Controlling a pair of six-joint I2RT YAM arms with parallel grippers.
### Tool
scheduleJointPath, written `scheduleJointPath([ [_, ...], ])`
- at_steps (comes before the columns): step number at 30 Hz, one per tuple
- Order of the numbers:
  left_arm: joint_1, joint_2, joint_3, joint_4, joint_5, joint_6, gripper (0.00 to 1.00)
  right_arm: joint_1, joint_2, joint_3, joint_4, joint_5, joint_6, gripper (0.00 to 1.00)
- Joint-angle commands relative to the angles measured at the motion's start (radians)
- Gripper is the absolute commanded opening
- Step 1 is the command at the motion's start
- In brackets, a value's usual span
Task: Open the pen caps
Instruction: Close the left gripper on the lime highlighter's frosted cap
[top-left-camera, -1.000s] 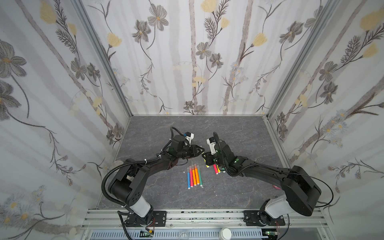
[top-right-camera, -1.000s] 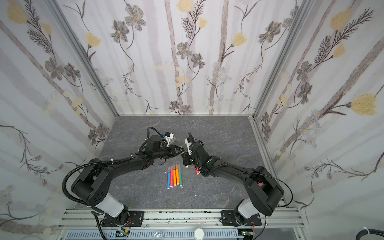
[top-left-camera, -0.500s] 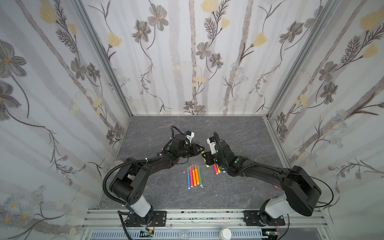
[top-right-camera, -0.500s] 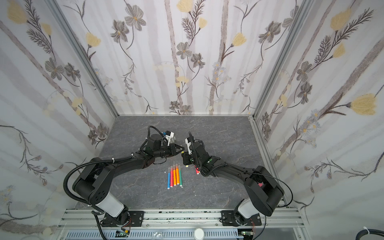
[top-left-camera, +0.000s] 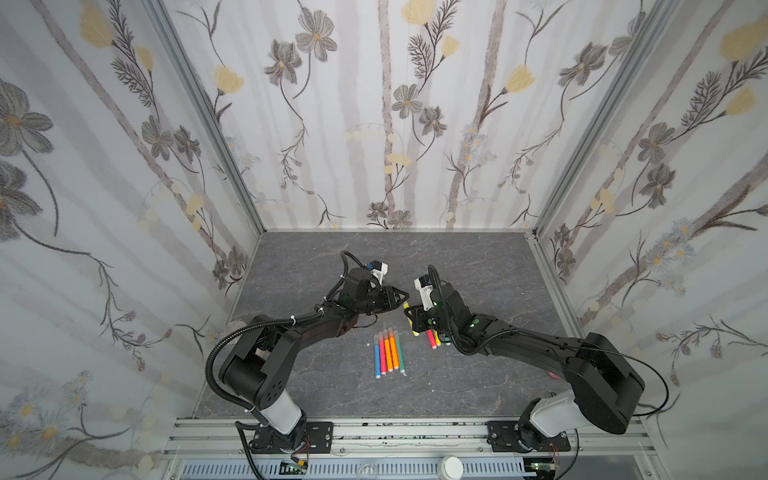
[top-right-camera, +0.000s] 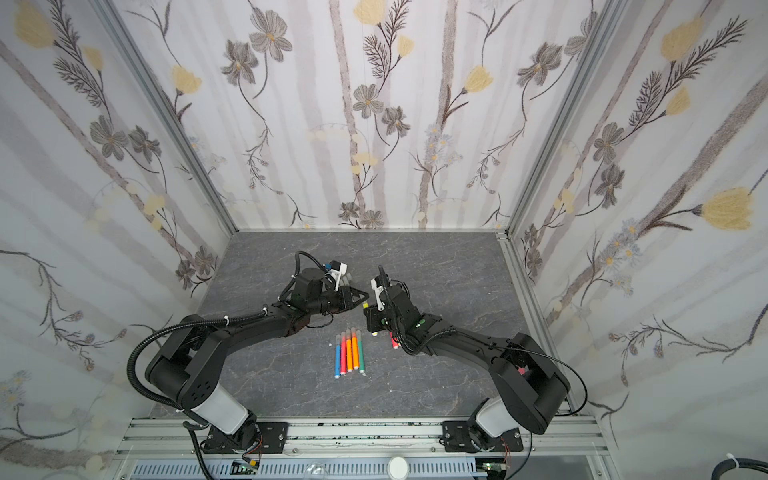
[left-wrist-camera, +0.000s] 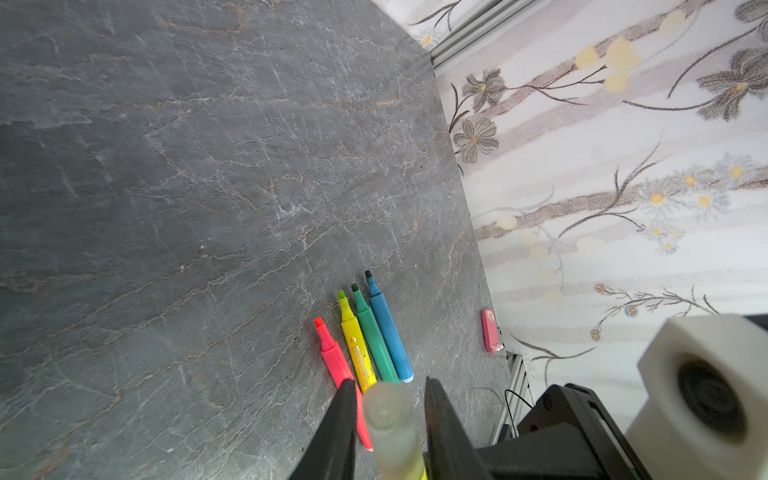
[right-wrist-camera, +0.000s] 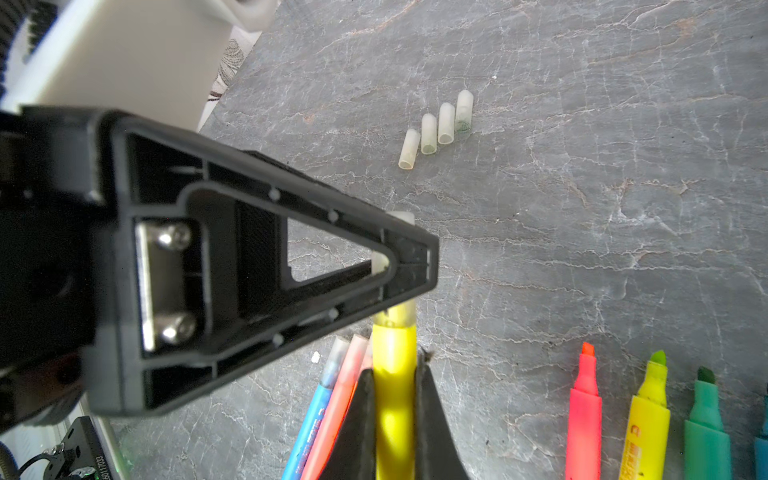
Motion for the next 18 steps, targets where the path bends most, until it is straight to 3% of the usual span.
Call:
scheduleJointPath([
  [1, 0.001, 0.005, 0.012, 0.018, -0.016, 0.014, 0.27, 0.000, -0.009, -0.006, 0.039, -0.010, 0.006, 0.00],
  [18, 0.001, 0.027, 0.014, 0.042, 0.011, 0.000, 0.11, -0.001, 0.005, -0.003, 0.054, -0.005, 0.007, 0.00],
])
